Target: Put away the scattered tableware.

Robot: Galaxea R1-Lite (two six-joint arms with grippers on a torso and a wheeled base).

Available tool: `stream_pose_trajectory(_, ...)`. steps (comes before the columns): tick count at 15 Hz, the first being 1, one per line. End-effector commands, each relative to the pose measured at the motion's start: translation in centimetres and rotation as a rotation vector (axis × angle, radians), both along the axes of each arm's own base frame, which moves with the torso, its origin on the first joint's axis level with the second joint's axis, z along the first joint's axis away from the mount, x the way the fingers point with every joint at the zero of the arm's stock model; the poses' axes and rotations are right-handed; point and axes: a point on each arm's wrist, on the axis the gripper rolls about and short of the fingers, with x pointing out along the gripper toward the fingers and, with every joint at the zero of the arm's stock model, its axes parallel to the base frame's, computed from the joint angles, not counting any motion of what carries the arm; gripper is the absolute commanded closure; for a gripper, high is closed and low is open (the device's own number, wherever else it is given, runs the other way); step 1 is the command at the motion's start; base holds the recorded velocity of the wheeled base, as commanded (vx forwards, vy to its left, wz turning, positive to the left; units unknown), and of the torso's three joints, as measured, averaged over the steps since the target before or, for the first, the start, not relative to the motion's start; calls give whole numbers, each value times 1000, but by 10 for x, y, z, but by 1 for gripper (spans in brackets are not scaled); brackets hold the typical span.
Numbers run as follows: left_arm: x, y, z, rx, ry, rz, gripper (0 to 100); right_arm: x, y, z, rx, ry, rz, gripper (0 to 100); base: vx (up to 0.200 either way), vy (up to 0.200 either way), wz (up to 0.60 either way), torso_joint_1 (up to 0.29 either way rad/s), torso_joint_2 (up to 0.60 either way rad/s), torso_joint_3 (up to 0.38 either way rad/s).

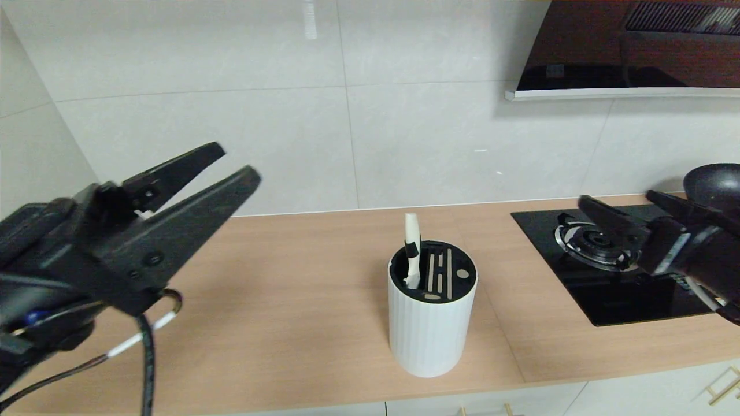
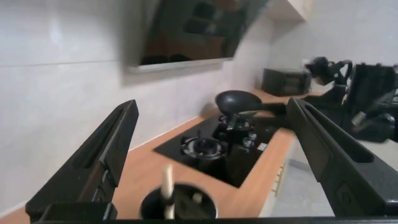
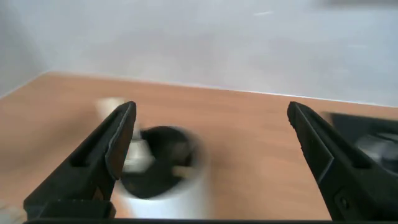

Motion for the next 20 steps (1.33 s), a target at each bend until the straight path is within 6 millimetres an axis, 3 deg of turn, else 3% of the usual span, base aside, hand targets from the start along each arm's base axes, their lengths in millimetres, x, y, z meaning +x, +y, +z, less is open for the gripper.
stream_pose_trajectory(1,-80,54,0,-66,-62,152,0,-55,-59,-23,19,-49,-187,0,0,0,0,0,0,0)
stream_pose_trajectory(3,-132,69,-11,-49,-24,153,0,-96,-72,-29,21,-131,-201,0,0,0,0,0,0,0)
stream_pose_trajectory(4,-141,72,-15,-44,-9,154,0,-104,-74,-29,23,-138,-201,0,0,0,0,0,0,0)
stream_pose_trajectory(5,-165,78,-28,-26,41,183,0,-130,-77,-29,18,-131,-194,0,0,0,0,0,0,0)
stream_pose_trajectory(8,-193,81,-56,-19,-3,226,0,-186,-83,-36,-4,-87,-137,0,0,0,0,0,0,0)
stream_pose_trajectory(10,-192,80,-68,0,-53,280,0,-210,-85,-49,-59,-99,-136,0,0,0,0,0,0,0)
stream_pose_trajectory(14,-191,75,-75,5,-150,481,0,-209,-88,-58,-75,-119,-350,0,0,0,0,0,0,0)
stream_pose_trajectory(15,-198,73,-88,10,-161,518,0,-213,-84,-64,-79,-142,-428,0,0,0,0,0,0,0)
stream_pose_trajectory(19,-176,74,-128,97,-53,589,0,-203,-82,-92,-98,-114,-424,0,0,0,0,0,0,0)
stream_pose_trajectory(20,-170,76,-144,200,77,660,0,-197,-82,-111,-102,-97,-408,0,0,0,0,0,0,0)
